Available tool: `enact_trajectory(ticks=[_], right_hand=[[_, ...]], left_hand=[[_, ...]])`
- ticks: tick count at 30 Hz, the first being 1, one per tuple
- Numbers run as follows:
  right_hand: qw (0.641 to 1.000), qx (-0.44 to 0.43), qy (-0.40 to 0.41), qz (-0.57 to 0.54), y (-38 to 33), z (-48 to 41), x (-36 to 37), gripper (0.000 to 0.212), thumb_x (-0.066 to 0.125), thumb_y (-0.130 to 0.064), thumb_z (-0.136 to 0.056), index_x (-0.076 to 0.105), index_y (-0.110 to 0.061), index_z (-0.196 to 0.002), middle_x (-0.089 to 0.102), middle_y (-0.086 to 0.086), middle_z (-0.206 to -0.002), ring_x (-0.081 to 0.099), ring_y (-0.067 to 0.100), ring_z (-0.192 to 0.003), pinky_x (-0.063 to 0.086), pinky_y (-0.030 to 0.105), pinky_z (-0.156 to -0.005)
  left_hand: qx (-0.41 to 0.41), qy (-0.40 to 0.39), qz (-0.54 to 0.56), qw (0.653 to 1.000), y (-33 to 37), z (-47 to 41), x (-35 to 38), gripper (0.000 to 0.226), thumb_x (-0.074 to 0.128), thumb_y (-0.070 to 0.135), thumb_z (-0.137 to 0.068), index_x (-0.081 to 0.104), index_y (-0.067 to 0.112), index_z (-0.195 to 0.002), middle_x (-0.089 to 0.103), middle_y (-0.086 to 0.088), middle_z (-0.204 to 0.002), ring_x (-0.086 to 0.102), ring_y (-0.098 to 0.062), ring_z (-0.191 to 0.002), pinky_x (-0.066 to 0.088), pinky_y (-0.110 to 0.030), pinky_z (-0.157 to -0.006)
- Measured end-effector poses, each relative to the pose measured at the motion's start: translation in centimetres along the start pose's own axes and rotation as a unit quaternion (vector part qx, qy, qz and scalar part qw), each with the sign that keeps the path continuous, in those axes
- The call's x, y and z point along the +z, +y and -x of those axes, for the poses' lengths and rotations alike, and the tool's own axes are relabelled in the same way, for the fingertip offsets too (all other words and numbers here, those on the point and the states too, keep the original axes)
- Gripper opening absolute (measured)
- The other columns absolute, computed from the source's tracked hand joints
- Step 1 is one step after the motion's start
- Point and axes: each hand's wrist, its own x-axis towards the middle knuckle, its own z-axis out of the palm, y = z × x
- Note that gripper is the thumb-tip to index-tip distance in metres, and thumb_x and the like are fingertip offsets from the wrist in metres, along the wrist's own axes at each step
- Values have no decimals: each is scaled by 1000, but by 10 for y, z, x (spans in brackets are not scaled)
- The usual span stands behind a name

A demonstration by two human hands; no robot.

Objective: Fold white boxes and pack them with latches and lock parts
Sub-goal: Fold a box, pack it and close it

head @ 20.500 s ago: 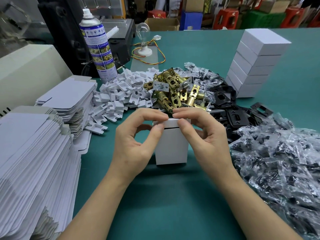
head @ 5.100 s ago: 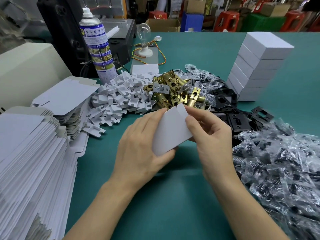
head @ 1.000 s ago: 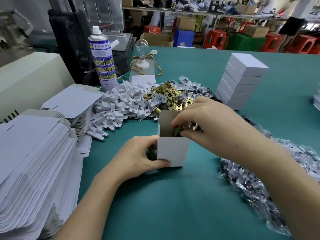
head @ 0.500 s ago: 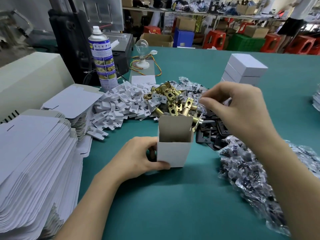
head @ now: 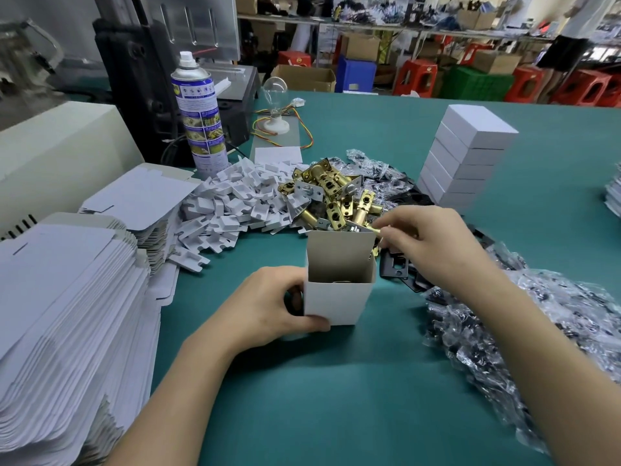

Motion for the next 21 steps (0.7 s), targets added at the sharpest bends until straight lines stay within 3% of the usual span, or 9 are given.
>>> enact_trajectory(ticks=[3, 6, 11, 16, 21], right_hand=[[997, -62, -38, 17, -13, -15, 5, 21, 68, -26, -98, 75, -24, -118, 74, -12, -99, 67, 9, -94, 52, 30, -89], [984, -150, -76, 54, -36, -46, 16, 24, 67, -24, -98, 74, -19, -121, 73, -7, -107, 65, 15, -102, 45, 27, -86], [954, -245, -76, 158, -70, -108, 41, 28, 61, -29, -102, 70, -21, -127, 68, 0, -126, 53, 23, -123, 45, 39, -97], [865, -317, -146, 360, -90, -144, 75, 29, 51, -26, -106, 68, -23, -130, 62, -1, -140, 43, 25, -134, 42, 43, -101], [814, -351, -146, 439, -91, -152, 91, 27, 55, -15, -102, 67, -27, -123, 63, -7, -134, 41, 25, -130, 40, 42, -100]], left_hand=[[6, 0, -4, 1000, 0, -1, 0, 47, 80, 61, -62, 70, 44, -105, 73, 10, -94, 66, -16, -84, 58, -45, -79], [8, 0, -2, 1000, -1, 0, 1, 45, 80, 59, -63, 70, 42, -104, 72, 7, -92, 66, -18, -82, 57, -45, -78], [4, 0, 5, 1000, -2, 0, 1, 40, 81, 54, -65, 70, 40, -101, 72, 7, -92, 65, -18, -81, 57, -44, -77], [4, -7, 4, 1000, -3, 1, 1, 36, 81, 49, -68, 69, 39, -100, 70, 9, -91, 63, -16, -80, 57, -45, -76], [9, -5, 2, 1000, -1, 1, 0, 35, 82, 48, -69, 67, 38, -98, 67, 10, -89, 61, -14, -79, 56, -45, -76]])
